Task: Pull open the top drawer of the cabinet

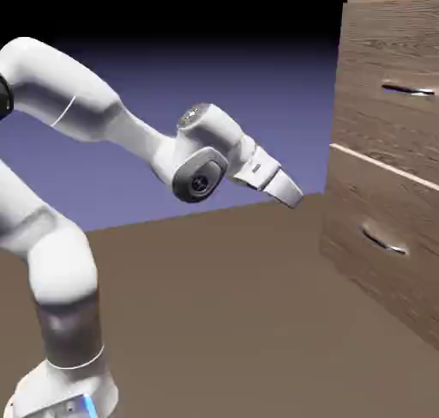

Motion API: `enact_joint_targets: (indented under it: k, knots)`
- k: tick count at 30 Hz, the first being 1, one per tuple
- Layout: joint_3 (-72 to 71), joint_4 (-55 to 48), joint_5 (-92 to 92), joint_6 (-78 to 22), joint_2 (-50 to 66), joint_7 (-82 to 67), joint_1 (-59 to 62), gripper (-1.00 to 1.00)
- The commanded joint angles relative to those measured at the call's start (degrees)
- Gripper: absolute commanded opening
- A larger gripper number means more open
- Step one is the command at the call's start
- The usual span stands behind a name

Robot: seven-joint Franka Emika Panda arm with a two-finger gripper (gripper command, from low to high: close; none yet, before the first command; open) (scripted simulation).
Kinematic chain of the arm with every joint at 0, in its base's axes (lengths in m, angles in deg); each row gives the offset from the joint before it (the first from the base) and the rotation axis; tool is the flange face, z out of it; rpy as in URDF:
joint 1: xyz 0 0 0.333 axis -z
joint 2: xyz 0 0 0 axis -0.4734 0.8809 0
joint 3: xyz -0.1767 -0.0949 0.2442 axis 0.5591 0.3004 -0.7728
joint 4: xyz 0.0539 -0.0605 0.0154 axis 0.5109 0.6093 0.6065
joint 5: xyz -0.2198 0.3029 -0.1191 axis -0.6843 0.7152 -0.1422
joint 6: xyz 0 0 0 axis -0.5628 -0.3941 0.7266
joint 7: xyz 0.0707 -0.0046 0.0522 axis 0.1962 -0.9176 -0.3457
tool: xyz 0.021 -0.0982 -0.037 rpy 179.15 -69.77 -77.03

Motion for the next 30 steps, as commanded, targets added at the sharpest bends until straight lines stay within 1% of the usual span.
enact_joint_targets:
  k: [1, 25, 27, 30]
  knots:
    - [-1.4, -2.0, 0.8, 1.4, 1.8, 2.5, 1.0, 0.00]
    - [-34.7, -51.1, 20.3, 36.0, 44.3, 62.3, 23.8, 0.00]
    - [-34.9, -51.4, 20.4, 36.2, 44.5, 62.7, 24.0, 0.00]
    - [-32.0, -57.6, 22.7, 34.6, 48.6, 58.9, 20.0, 0.00]
